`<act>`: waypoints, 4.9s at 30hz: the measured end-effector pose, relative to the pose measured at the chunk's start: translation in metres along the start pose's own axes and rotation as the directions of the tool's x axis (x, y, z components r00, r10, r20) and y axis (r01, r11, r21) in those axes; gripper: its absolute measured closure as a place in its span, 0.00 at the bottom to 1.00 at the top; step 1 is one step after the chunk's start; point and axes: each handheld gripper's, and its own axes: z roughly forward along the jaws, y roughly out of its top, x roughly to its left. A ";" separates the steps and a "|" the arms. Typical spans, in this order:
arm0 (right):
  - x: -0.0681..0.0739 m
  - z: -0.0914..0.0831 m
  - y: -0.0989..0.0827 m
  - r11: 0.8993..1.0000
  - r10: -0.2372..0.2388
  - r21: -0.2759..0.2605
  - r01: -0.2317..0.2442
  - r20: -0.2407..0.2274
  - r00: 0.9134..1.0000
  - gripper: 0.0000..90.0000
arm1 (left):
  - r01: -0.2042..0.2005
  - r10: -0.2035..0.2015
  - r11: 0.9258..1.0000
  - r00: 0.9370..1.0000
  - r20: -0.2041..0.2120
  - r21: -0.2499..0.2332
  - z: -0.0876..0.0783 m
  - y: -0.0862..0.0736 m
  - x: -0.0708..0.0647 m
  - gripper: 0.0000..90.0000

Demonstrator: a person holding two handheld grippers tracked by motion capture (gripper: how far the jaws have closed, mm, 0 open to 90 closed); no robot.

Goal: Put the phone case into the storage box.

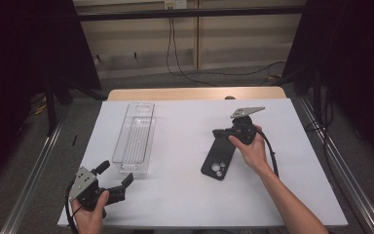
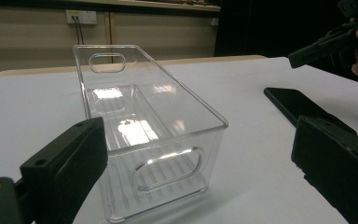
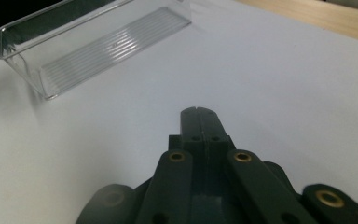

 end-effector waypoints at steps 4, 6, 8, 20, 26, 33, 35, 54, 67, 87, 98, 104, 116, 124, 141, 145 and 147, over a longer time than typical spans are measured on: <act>-0.003 0.004 0.006 0.998 -0.006 0.061 0.006 -0.005 1.000 1.00 | 0.005 -0.005 1.000 1.000 -0.003 -0.006 -0.001 0.000 0.000 0.04; -0.005 0.006 0.008 0.996 -0.004 0.090 0.004 0.002 1.000 1.00 | 0.005 -0.005 1.000 1.000 -0.001 -0.006 -0.001 0.000 0.000 0.04; -0.007 0.009 0.011 0.992 -0.014 0.125 0.013 0.011 1.000 1.00 | 0.004 -0.004 1.000 1.000 -0.002 -0.004 -0.001 0.000 0.000 0.04; -0.013 0.029 0.034 0.940 -0.072 0.335 0.063 0.016 0.997 1.00 | 0.015 -0.015 1.000 1.000 0.006 -0.005 -0.001 0.000 0.001 0.04; -0.014 0.046 0.034 0.915 -0.075 0.397 0.066 0.007 0.997 1.00 | 0.012 -0.012 1.000 1.000 0.006 -0.007 -0.002 0.000 0.001 0.04; -0.019 0.058 0.025 0.895 -0.067 0.442 0.054 0.015 0.998 1.00 | 0.009 -0.009 1.000 1.000 0.004 -0.008 -0.002 0.000 0.001 0.04; -0.019 0.059 0.024 0.893 -0.070 0.446 0.054 0.018 0.997 1.00 | 0.010 -0.009 1.000 1.000 0.003 -0.007 -0.002 0.000 0.001 0.04; -0.022 0.059 0.010 0.882 -0.082 0.467 0.057 0.034 0.996 1.00 | 0.012 -0.012 1.000 1.000 0.003 -0.009 -0.004 0.001 0.001 0.04; -0.023 0.045 -0.001 0.893 -0.077 0.447 0.053 0.034 0.996 1.00 | 0.012 -0.012 1.000 1.000 0.002 -0.007 -0.004 0.001 0.001 0.04; -0.027 0.018 -0.019 0.902 -0.090 0.429 0.058 0.056 0.994 1.00 | 0.011 -0.011 1.000 1.000 0.001 -0.005 -0.004 0.000 0.001 0.04; -0.029 0.004 -0.030 0.913 -0.076 0.406 0.046 0.058 0.995 1.00 | 0.015 -0.015 1.000 1.000 0.006 0.000 -0.003 0.000 0.000 0.04; -0.028 -0.005 -0.038 0.919 -0.069 0.393 0.039 0.063 0.996 1.00 | 0.015 -0.015 1.000 1.000 0.005 -0.001 -0.003 0.000 0.000 0.04; -0.027 -0.016 -0.048 0.933 -0.062 0.358 0.036 0.063 0.996 1.00 | 0.013 -0.013 1.000 1.000 0.002 -0.003 -0.004 0.000 0.000 0.04; -0.023 -0.024 -0.053 0.931 -0.063 0.362 0.034 0.067 0.996 1.00 | 0.014 -0.014 1.000 1.000 0.005 -0.007 -0.004 0.001 0.000 0.04; -0.015 -0.037 -0.062 0.925 -0.080 0.376 0.046 0.073 0.994 1.00 | 0.013 -0.013 1.000 1.000 0.005 -0.003 -0.004 0.000 0.001 0.04; -0.016 -0.038 -0.064 0.931 -0.071 0.364 0.042 0.067 0.995 1.00 | 0.012 -0.012 1.000 1.000 0.005 -0.002 -0.004 0.000 0.000 0.04; -0.016 -0.039 -0.065 0.931 -0.071 0.362 0.042 0.067 0.995 1.00 | 0.013 -0.013 1.000 1.000 0.006 -0.005 -0.004 0.000 0.000 0.04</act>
